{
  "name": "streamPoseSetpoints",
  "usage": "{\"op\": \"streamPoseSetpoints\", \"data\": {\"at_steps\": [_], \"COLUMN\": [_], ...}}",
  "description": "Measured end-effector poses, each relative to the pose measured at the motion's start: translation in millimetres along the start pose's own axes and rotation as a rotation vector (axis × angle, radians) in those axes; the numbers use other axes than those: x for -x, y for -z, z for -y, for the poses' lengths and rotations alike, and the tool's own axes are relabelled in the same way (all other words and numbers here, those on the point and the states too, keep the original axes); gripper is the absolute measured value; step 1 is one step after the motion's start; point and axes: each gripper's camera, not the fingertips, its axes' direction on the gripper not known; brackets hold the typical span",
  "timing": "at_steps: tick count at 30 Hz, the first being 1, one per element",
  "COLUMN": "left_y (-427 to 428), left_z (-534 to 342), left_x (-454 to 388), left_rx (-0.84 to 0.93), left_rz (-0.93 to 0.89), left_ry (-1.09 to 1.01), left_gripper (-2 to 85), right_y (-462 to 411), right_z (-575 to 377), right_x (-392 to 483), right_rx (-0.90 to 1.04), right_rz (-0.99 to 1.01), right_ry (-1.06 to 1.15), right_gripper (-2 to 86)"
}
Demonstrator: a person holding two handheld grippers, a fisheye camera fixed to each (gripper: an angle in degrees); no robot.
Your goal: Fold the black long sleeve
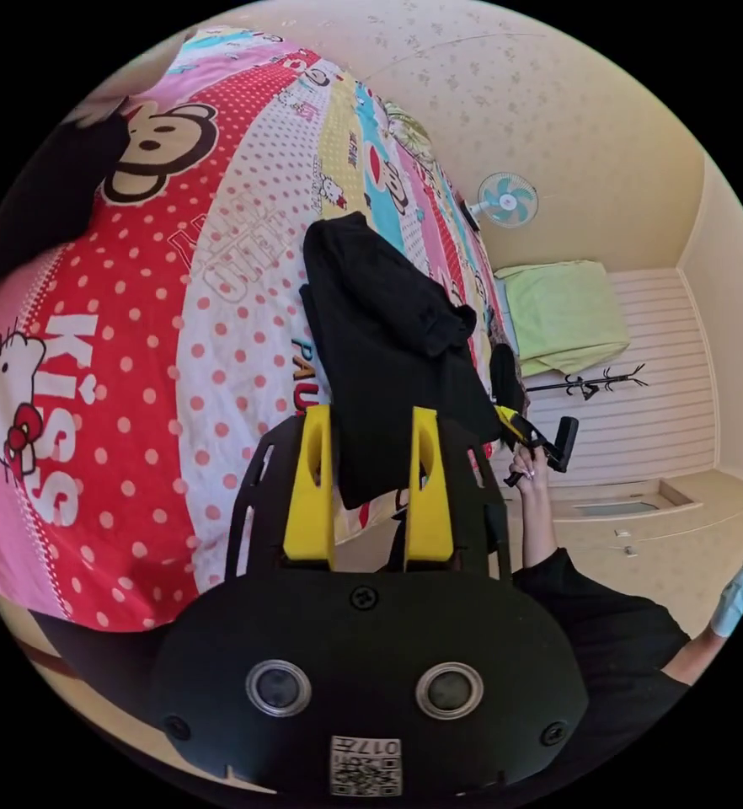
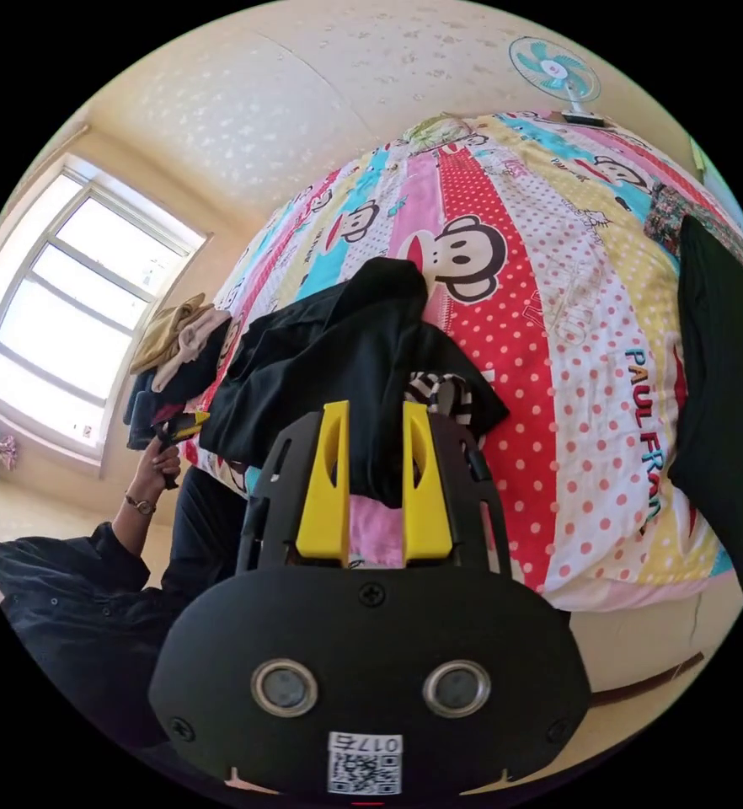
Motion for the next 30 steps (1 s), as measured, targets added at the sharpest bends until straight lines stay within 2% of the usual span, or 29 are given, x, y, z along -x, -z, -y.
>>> {"op": "streamPoseSetpoints", "data": {"at_steps": [1,2,6,9,14,16,20,23,25,28,30], "left_y": [-3.9,-4.2,25.1,39.8,7.8,0.7,26.6,36.1,10.9,-38.7,-68.4], "left_z": [0.9,2.0,3.6,-14.6,-57.2,-68.0,-61.0,-40.1,-16.4,5.5,13.7], "left_x": [-0.9,-1.1,-13.0,-17.6,27.1,42.9,20.1,-22.0,-46.8,-58.6,-56.8], "left_rx": [0.012,0.019,0.040,0.101,0.201,0.172,0.045,-0.026,0.017,0.067,0.123], "left_rz": [0.021,0.025,-0.108,-0.169,-0.081,-0.117,-0.016,0.078,0.116,0.182,0.254], "left_ry": [0.000,0.004,-0.092,-0.179,-0.043,0.030,0.011,-0.116,-0.205,-0.224,-0.205], "left_gripper": [4.3,4.0,0.8,-0.4,0.6,4.5,12.4,14.3,15.1,15.1,12.3], "right_y": [-5.5,-11.6,49.8,75.1,22.0,17.4,59.1,60.3,40.7,-12.0,-53.5], "right_z": [2.7,6.1,-24.8,-77.8,-148.0,-152.8,-120.6,-76.8,-46.6,-5.2,13.1], "right_x": [1.2,4.3,19.3,13.9,-30.7,-27.3,21.4,50.5,63.0,77.4,78.3], "right_rx": [0.040,0.105,-0.058,-0.092,0.102,0.097,-0.079,-0.139,-0.112,-0.055,0.040], "right_rz": [-0.021,-0.042,0.127,0.170,0.188,0.175,-0.052,-0.030,-0.011,-0.117,-0.204], "right_ry": [-0.005,0.000,0.073,0.030,-0.215,-0.230,-0.141,-0.032,0.006,0.003,-0.049], "right_gripper": [6.4,4.4,2.7,2.5,3.2,3.9,7.1,8.9,10.1,10.3,6.7]}}
